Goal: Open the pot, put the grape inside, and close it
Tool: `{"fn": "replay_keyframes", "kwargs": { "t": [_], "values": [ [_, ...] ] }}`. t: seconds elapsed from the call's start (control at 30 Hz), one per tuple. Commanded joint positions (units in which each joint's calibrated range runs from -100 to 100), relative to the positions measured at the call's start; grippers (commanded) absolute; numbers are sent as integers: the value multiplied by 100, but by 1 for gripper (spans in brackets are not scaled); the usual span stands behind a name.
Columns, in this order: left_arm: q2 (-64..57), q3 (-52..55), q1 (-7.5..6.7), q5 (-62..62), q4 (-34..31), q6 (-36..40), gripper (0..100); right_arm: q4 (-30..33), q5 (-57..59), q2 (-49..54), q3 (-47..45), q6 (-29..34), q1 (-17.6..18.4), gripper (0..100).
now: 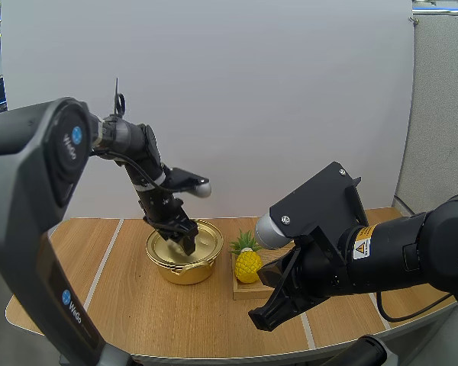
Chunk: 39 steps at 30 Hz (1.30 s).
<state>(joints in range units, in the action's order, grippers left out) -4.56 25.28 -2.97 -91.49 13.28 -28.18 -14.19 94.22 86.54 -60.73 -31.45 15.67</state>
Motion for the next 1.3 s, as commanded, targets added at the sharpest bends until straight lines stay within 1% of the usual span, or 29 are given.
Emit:
{"fn": "replay_keyframes", "kwargs": {
  "t": [0.0, 0.17, 0.47, 0.67, 0.73, 0.83, 0.87, 0.93, 1.07, 1.2, 1.27],
  "values": [
    [-677, -140, -6, -382, -11, 71, 100, 30, 6, 46, -6, -9, -15, 0],
    [-1862, -188, -6, -851, -11, 108, 100, 83, -51, 46, -6, -9, -15, 0],
    [-3906, -188, -6, -851, -11, 287, 100, 144, -71, 46, -6, -9, -59, 0],
    [-4689, -140, -6, -851, -11, 420, 100, 141, -71, 46, -6, 0, -134, 0],
    [-5479, 172, -6, -851, -11, 529, 100, 104, -71, 46, -6, 0, -171, 0],
    [-6088, 565, -6, -851, -11, 714, 100, 64, -56, 46, -6, 0, -239, 0],
    [-6241, 713, -6, -851, -11, 765, 98, 51, -56, 73, -6, 0, -269, 0],
    [-6631, 945, -6, -851, -11, 863, 87, 25, -56, 185, -6, 0, -322, 0],
    [-7307, 1421, -6, -851, -11, 949, 61, -38, -56, 507, -6, 0, -406, 0],
    [-7905, 1774, -6, -851, 60, 984, 24, -53, -39, 958, -6, 0, -431, 0],
    [-8153, 1944, -6, -851, 198, 984, 1, -53, -39, 1175, -6, 0, -431, 0]
  ]
}}
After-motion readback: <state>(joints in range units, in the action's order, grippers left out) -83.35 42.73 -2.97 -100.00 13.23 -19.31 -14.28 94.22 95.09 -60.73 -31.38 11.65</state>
